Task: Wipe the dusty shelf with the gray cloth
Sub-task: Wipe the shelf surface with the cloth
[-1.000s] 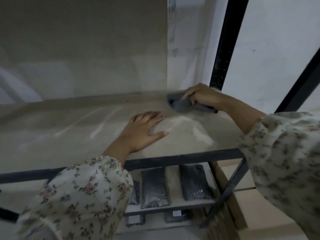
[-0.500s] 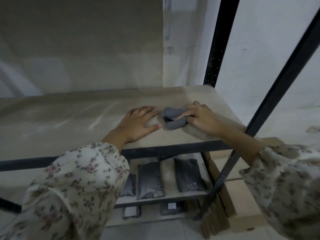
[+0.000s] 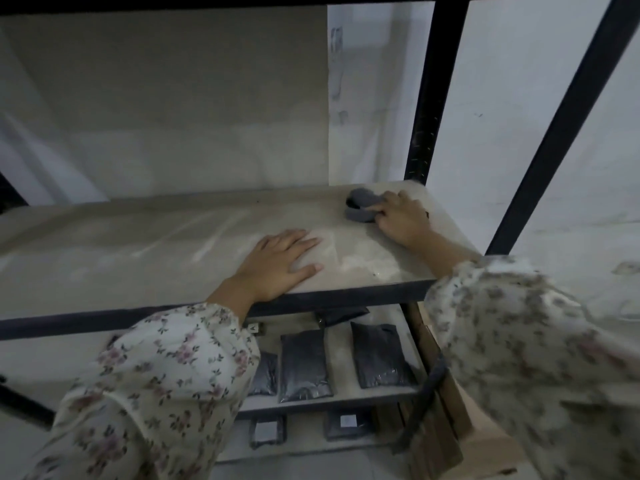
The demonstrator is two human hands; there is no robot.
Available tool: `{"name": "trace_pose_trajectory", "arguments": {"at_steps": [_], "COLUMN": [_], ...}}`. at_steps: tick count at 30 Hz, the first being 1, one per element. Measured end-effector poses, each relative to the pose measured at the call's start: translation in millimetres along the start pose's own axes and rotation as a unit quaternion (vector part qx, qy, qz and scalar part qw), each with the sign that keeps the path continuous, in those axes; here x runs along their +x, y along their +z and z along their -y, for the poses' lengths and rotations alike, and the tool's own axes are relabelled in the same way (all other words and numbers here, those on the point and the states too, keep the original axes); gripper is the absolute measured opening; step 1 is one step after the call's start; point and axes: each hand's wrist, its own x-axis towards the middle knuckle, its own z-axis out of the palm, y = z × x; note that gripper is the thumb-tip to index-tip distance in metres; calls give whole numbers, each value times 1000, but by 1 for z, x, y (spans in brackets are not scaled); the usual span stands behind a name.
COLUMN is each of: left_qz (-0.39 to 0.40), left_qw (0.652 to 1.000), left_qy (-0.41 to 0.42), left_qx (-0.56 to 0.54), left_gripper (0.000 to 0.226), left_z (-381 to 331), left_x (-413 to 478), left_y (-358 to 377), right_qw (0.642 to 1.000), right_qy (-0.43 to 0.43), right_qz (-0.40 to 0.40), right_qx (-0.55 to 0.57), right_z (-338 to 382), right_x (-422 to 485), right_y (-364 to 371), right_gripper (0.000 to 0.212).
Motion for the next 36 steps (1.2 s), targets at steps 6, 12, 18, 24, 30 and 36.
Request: {"name": "trace_pose_trajectory", "arguments": {"at_steps": [6, 12, 18, 24, 30, 36], "left_qz": [-4, -8, -29, -22, -34, -31], "left_qw": [1000, 1000, 999, 1000, 999, 999], "left_qy": [9, 7, 10, -2, 11, 9], "left_qx": [7, 15, 22, 19, 21, 20], "left_gripper": [62, 63, 57, 56, 55, 60], "left_z": [0, -3, -6, -4, -4, -6], "left_x": [1, -3, -12, -13, -12, -12], "left_y": [4, 2, 7, 7, 7, 6], "right_qw": [993, 976, 963, 999, 982, 940], "right_qy": [-98, -169, -167, -11, -163, -145], "right_qz": [12, 19, 31, 2, 0, 45], "right_qx": [62, 135, 208, 34, 95, 304], "right_z": [11, 25, 21, 7, 28, 32], "right_x": [-61, -119, -91, -40, -115, -118], "right_y": [-9, -15, -47, -12, -11, -45], "right_gripper": [40, 41, 35, 43, 46, 37]}}
